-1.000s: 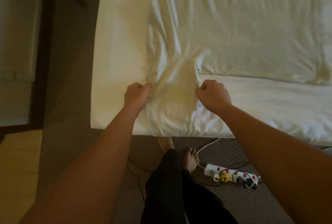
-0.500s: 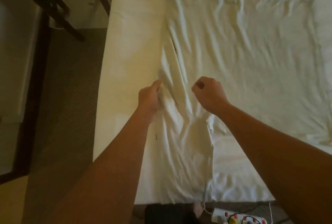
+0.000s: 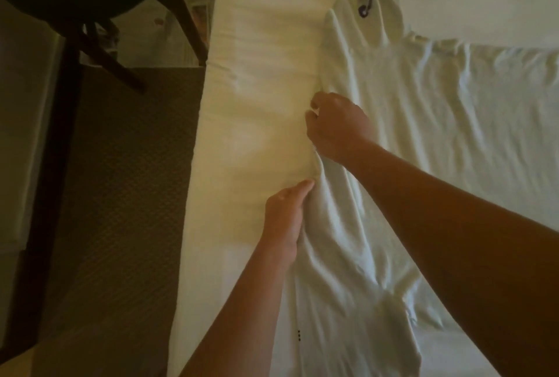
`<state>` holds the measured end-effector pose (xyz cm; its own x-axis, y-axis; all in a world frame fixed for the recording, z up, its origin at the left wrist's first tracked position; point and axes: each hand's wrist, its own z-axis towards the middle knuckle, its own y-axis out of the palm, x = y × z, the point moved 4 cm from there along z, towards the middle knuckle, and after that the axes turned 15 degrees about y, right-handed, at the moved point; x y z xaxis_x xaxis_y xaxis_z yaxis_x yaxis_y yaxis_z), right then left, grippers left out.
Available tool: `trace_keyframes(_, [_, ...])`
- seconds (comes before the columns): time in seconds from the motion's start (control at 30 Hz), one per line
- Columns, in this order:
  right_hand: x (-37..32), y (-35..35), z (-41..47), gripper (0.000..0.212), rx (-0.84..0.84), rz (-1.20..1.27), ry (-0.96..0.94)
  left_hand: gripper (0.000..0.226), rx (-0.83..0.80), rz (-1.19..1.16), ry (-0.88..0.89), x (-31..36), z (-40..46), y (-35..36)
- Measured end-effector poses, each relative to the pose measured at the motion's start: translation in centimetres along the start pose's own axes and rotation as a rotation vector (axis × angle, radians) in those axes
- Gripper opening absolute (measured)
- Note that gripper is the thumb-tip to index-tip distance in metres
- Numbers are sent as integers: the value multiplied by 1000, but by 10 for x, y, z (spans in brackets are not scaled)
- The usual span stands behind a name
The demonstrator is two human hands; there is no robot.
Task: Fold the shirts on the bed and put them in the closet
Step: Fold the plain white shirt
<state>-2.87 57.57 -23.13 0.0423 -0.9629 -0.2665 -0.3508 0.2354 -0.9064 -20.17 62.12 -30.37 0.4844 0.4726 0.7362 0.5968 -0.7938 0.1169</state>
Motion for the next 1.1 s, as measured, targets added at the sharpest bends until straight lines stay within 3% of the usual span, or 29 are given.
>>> trace_keyframes(0.1, [-11,11,21,33,2,-185,73,25,71,123,147,9,1,2])
trace_keyframes(0.2, [-22,13,27,12,-57,-287,120,26,94,87,312,22,-9,1])
trace_keyframes(0.23, [-24,11,29,2,-74,-293,138,26,115,40,320,24,-12,-3])
trace_keyframes(0.33, [-22,-2,35,16,-75,-250,189,26,186,-129,252,21,-18,-17])
trace_keyframes(0.4, [-21,-8,42,7,-83,34,233,28,218,-179,239,22,-21,-23])
trace_keyframes(0.5, [-29,-8,40,14,-271,798,282,30,238,-252,205,22,-20,-29])
trace_keyframes(0.57, [-26,0,36,12,-380,952,342,23,196,-331,113,20,-17,-30])
trace_keyframes(0.67, [-14,9,38,19,-233,688,335,45,83,-221,-17,22,-9,-32])
trace_keyframes(0.8, [-20,-3,49,13,121,373,218,45,28,-28,-6,39,11,-33])
trace_keyframes(0.87, [-29,-6,58,18,119,211,113,46,10,-55,2,43,18,-33])
trace_keyframes(1.0, [-39,5,75,33,12,-364,-69,50,-110,-151,-22,40,20,-33])
trace_keyframes(1.1, [-52,-2,80,25,65,-342,-91,29,-160,-230,-39,32,20,-39])
